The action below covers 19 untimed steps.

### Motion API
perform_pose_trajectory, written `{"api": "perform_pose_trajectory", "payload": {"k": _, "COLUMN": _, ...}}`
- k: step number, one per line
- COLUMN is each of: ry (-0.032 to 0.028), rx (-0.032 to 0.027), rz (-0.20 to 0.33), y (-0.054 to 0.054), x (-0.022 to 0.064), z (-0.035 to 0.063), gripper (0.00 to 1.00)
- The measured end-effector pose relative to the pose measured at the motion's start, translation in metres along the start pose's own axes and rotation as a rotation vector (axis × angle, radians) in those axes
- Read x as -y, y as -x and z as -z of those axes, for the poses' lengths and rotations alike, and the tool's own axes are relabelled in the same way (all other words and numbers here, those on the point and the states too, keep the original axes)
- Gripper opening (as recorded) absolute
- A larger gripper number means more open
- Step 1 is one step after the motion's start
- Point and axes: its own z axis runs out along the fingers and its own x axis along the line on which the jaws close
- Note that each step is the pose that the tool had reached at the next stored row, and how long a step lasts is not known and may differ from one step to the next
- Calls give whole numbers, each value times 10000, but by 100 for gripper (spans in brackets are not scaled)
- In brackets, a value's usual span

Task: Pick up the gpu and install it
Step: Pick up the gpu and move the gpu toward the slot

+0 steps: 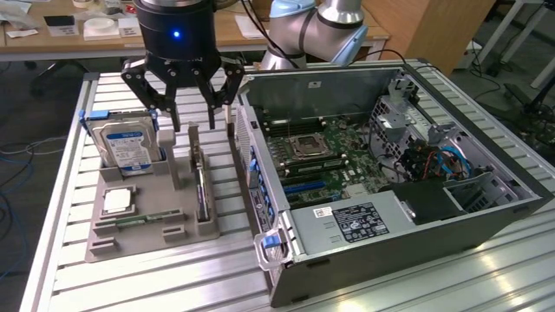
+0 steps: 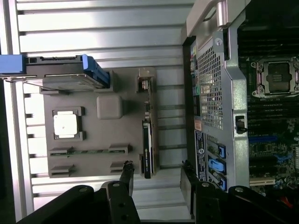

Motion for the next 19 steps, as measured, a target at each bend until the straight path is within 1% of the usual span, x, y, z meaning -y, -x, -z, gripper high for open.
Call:
{"api": "perform_pose_trajectory", "payload": {"k": 7, "ry": 0, "rx": 0, "rz": 0, "y": -1, "x": 2, "z": -52, "gripper": 53}}
{"api": "perform_pose_trajectory", "payload": {"k": 17, "ry": 0, "rx": 1, "rz": 0, "y": -1, "x": 2, "z": -57, "gripper": 53}}
{"api": "perform_pose_trajectory", "payload": {"k": 19, "ry": 3, "rx": 4, "rz": 0, "y": -2, "x": 3, "z": -79, "gripper": 53}}
